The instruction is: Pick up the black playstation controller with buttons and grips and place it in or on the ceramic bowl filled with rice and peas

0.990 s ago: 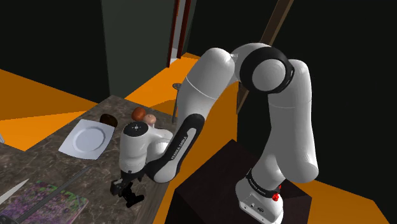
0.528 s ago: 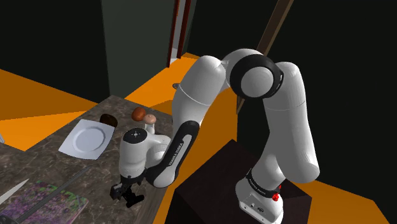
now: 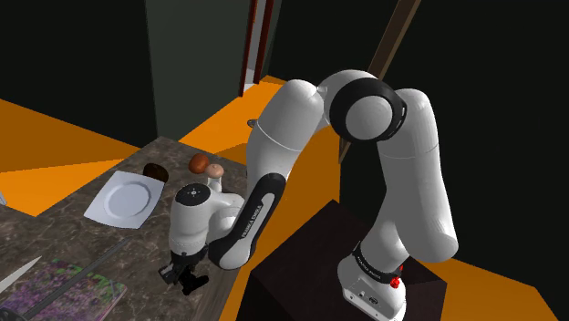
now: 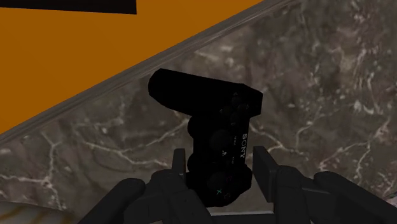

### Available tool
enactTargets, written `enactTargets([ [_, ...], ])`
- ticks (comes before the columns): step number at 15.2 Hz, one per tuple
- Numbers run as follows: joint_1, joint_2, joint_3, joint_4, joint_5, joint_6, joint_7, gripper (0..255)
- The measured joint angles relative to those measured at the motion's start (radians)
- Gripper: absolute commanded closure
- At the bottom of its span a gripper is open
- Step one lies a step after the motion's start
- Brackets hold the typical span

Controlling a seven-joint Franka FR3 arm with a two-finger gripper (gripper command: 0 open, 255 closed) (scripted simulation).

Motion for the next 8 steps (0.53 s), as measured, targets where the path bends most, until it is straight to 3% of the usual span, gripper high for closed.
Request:
enactTargets([
  [8,-0.005,-0.007,0.003,-0.002,0.003,-0.007,-0.002,255],
])
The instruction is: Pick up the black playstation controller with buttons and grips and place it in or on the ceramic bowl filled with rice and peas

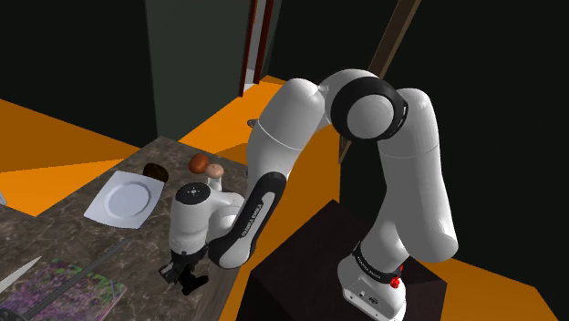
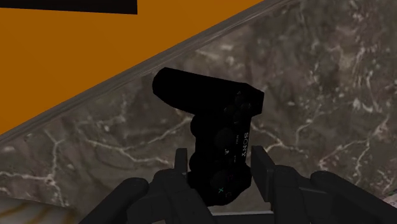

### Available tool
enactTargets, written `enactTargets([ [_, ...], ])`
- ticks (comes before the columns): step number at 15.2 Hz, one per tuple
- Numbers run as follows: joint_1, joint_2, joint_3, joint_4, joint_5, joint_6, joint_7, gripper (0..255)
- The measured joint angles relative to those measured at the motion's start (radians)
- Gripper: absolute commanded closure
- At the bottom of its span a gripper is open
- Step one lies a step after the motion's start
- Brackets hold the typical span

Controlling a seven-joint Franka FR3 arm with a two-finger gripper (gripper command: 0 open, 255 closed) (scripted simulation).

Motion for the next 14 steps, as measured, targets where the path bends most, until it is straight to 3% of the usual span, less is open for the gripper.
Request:
enactTargets([
  [14,-0.080,-0.177,0.094,-0.064,0.073,-0.126,-0.055,255],
])
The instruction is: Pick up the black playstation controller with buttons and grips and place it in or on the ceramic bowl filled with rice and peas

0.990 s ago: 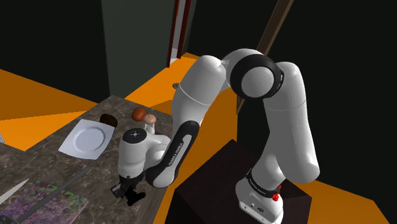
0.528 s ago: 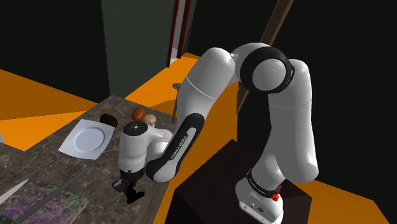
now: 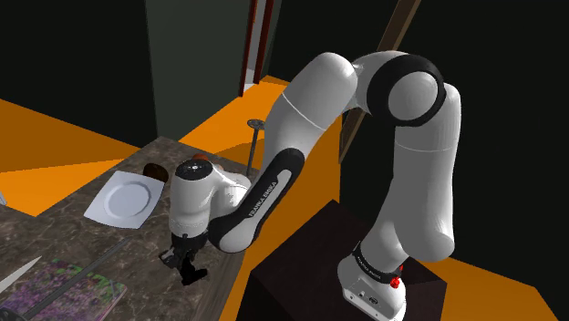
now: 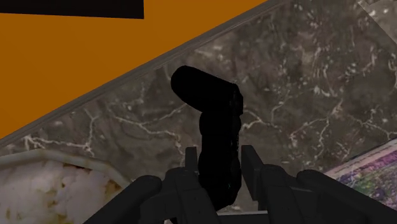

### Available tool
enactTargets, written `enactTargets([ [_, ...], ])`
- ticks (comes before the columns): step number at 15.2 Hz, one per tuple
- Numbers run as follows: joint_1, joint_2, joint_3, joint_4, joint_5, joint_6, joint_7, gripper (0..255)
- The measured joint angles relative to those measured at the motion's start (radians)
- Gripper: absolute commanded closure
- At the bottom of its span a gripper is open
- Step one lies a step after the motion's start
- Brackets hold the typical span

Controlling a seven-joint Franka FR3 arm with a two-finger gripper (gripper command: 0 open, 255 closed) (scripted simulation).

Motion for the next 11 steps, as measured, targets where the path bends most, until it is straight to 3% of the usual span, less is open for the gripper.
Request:
enactTargets([
  [11,-0.057,-0.143,0.074,-0.020,0.092,-0.118,-0.066,255],
])
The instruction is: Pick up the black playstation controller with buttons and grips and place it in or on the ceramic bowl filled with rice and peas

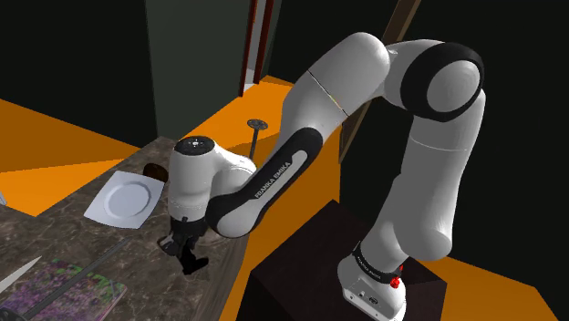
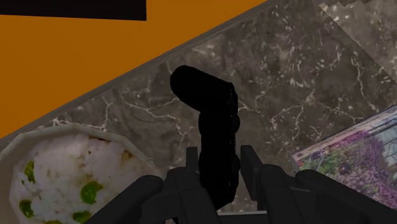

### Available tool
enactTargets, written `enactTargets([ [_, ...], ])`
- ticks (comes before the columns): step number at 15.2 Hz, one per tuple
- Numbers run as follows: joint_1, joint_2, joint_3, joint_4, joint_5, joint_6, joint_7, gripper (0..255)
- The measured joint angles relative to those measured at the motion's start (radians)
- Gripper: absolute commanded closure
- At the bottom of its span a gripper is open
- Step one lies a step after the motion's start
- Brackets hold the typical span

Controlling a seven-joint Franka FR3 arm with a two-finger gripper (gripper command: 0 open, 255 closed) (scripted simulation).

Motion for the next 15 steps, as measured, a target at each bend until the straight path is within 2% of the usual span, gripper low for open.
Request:
enactTargets([
  [8,-0.034,-0.083,0.029,0.003,0.064,-0.080,-0.057,255],
  [15,-0.145,-0.086,-0.013,0.019,0.100,-0.099,-0.239,255],
])
